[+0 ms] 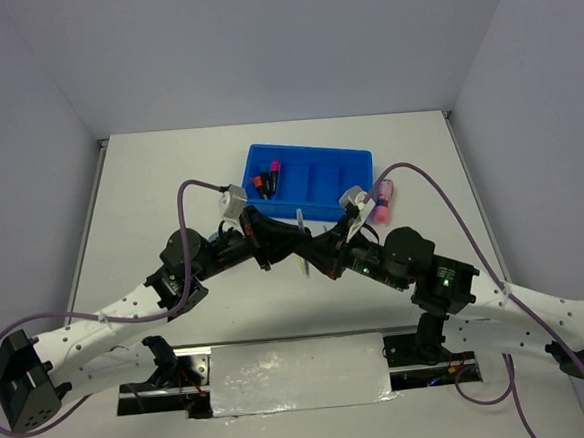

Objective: Sort the stationery into containers
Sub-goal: Close the pen cap on the pen.

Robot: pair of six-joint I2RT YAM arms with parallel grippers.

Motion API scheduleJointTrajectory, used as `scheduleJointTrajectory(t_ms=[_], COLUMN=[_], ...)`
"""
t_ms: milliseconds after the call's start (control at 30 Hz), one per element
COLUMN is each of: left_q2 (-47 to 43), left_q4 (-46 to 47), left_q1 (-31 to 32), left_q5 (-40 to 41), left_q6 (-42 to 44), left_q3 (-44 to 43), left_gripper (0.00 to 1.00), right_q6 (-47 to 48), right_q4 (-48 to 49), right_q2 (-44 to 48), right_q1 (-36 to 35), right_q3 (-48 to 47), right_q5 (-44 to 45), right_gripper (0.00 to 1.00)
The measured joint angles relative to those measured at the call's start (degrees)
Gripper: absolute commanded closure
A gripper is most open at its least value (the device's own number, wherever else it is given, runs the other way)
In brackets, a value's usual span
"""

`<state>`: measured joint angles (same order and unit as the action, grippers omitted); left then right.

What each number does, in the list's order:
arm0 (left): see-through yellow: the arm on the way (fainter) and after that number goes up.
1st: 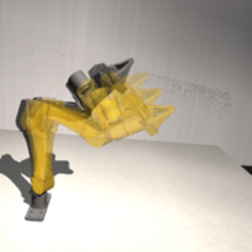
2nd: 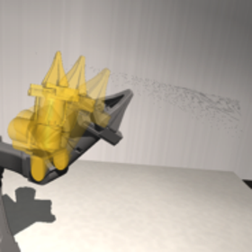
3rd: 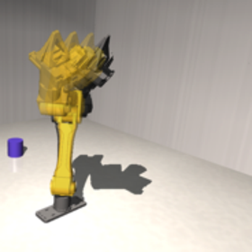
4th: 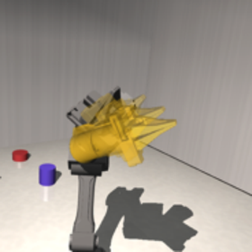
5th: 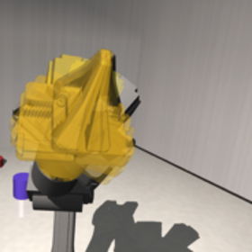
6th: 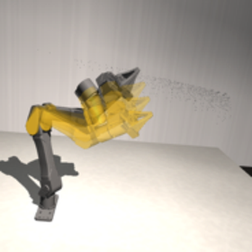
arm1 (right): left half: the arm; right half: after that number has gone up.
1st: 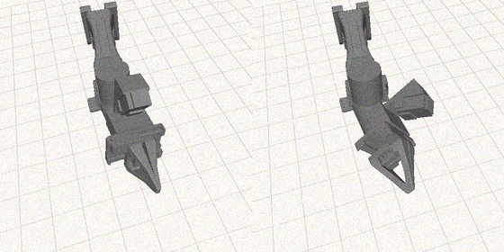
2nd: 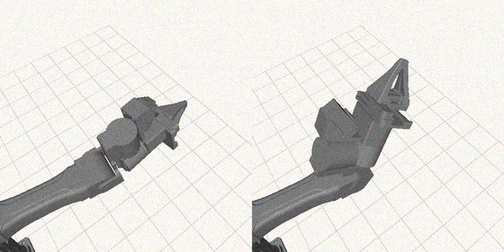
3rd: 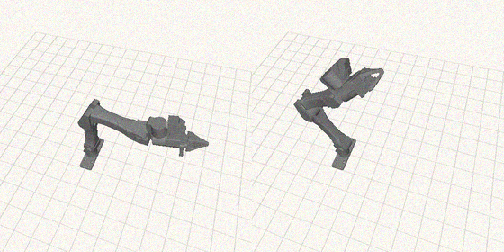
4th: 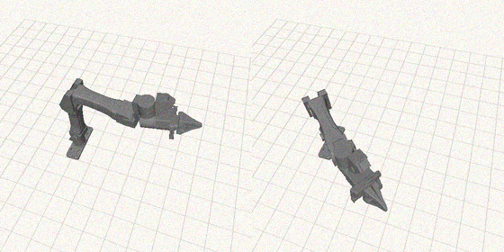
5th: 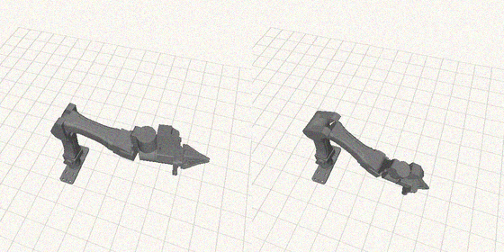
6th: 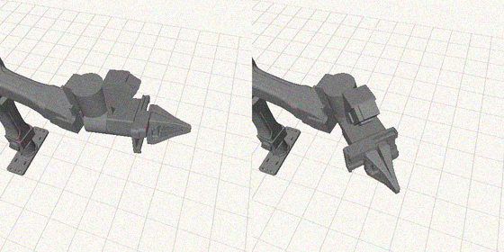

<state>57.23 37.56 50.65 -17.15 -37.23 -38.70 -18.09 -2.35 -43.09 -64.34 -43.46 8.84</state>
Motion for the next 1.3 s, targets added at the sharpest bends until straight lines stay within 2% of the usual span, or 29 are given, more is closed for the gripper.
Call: scheduleJointTrajectory(t_ms=[67, 100, 167, 200, 333, 367, 600, 767, 933, 1000, 1133, 1167, 1233, 1267, 1300], left_q2=[-0.24, -0.24, -0.24, -0.24, -0.52, -0.72, -2.36, -2.78, -2.97, -2.97, -2.97, -2.97, -2.97, -2.97, -2.95], left_q4=[0.55, 0.92, 1.86, 2.12, 0.76, -0.20, -6.19, -6.73, -7.72, -8.00, -8.46, -8.46, -8.44, -8.41, -8.39], left_q1=[-0.04, -0.04, -0.04, -0.04, -0.04, -0.07, 0.17, 0.17, 0.17, 0.17, 0.17, 0.17, 0.17, 0.17, 0.17], left_q5=[-0.68, -0.87, -1.22, -1.31, 0.61, 1.36, 4.33, 5.75, 7.89, 8.31, 8.94, 9.03, 9.05, 9.03, 8.90], left_q6=[0.00, -0.04, -0.15, -0.02, 1.40, 1.44, 4.55, 5.84, 6.82, 7.17, 7.28, 7.26, 7.17, 7.28, 6.95], left_q3=[0.02, 0.02, 0.07, 0.07, -0.04, -0.35, -3.87, -5.25, -6.05, -6.10, -6.10, -6.10, -6.10, -6.10, -6.10], left_gripper=[1.00, 0.98, 0.73, 0.54, 0.07, 0.01, 0.01, 0.01, 0.15, 0.17, 0.30, 0.40, 0.53, 0.66, 0.71], right_q6=[0.04, 0.09, 0.20, 0.22, 0.42, 0.57, 1.29, 1.49, 1.55, 1.66, 1.73, 1.75, 1.92, 1.99, 2.10], right_q4=[0.50, 0.68, 1.27, 1.86, 2.23, 2.01, 2.16, 1.90, 1.92, 1.90, 1.90, 1.90, 1.90, 1.90, 1.86], right_q2=[0.28, 0.46, 0.87, 1.22, 2.49, 2.64, 1.99, 0.02, -0.22, -0.22, -0.11, -0.11, -0.11, -0.13, -0.13], right_q1=[0.00, 0.00, 0.00, 0.00, -0.02, 0.00, 0.00, 0.00, 0.11, 0.11, 0.11, 0.11, 0.15, 0.15, 0.20], right_q3=[0.00, 0.00, 0.17, 0.50, 1.38, 1.40, 1.38, 1.36, 1.36, 1.36, 1.36, 1.36, 1.36, 1.33, 1.31], right_q5=[-0.79, -1.05, -1.53, -1.62, -2.45, -2.32, -2.45, -2.95, -3.74, -3.76, -3.98, -4.13, -4.52, -4.66, -4.70], right_gripper=[0.93, 1.00, 1.00, 1.00, 1.00, 1.00, 1.00, 1.00, 1.00, 1.00, 1.00, 1.00, 1.00, 1.00, 1.00])
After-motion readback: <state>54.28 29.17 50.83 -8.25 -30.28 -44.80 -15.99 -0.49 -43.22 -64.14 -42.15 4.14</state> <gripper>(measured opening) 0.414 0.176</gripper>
